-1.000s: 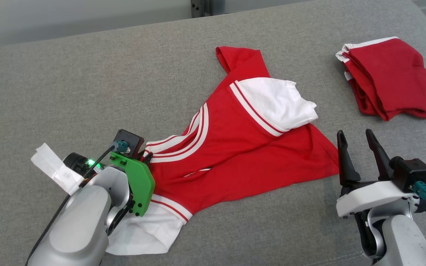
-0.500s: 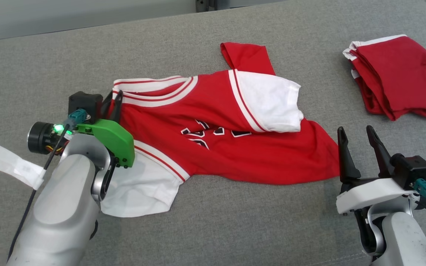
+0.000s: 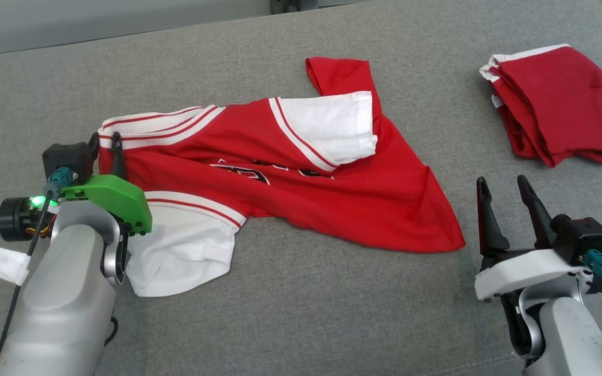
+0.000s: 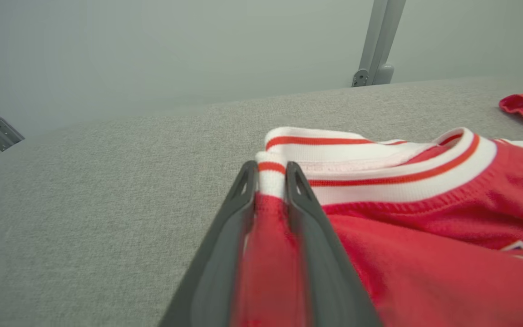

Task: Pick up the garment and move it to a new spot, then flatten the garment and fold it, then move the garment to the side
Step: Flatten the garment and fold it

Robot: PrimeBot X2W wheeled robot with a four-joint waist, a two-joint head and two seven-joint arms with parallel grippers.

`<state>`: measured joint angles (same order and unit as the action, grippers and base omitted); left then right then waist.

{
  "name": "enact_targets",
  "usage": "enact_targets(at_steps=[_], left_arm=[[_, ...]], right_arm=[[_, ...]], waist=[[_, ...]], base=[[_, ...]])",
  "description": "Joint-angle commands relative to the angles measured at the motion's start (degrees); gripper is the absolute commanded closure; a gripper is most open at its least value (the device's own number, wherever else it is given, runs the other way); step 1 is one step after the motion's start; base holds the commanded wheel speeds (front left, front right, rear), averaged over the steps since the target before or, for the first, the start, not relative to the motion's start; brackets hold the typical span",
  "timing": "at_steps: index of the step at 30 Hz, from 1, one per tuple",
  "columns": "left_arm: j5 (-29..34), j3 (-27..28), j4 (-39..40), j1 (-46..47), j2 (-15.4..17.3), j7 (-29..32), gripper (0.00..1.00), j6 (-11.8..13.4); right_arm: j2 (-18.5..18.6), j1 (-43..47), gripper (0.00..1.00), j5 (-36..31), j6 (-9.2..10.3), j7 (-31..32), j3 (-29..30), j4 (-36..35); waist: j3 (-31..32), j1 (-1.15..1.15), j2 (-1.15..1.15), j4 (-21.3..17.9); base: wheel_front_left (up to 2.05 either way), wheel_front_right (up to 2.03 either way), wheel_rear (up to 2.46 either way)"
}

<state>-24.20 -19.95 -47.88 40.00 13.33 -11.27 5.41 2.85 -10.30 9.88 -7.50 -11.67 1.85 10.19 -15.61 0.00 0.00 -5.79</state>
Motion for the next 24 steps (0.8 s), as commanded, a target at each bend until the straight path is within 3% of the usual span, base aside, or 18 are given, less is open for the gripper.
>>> enact_targets(at_steps=[1, 10, 24], left_arm=[[-0.19, 0.23, -0.98, 1.19, 0.21, -0.64, 0.00, -0.30], [-0.16, -0.50, -2.28, -0.97, -0.87, -3.33, 0.00, -2.26], [-0.02, -1.08, 10.05, -13.56, -1.85, -3.91, 0.00, -3.18]], right_arm=[[0.09, -0.06, 0.00, -0.38, 0.02, 0.08, 0.21, 0.16], [0.09, 1.54, 0.00, -0.99, 0.02, 0.48, 0.52, 0.07], [0.10, 3.92, 0.00, -0.99, 0.02, 1.52, 0.48, -1.40]], waist=[[0.33, 0.00, 0.00, 0.31], [2.98, 0.00, 0.00, 3.11], [6.06, 0.00, 0.00, 6.60]], base=[[0.00, 0.00, 0.00], [0.00, 0.00, 0.00], [0.00, 0.00, 0.00]])
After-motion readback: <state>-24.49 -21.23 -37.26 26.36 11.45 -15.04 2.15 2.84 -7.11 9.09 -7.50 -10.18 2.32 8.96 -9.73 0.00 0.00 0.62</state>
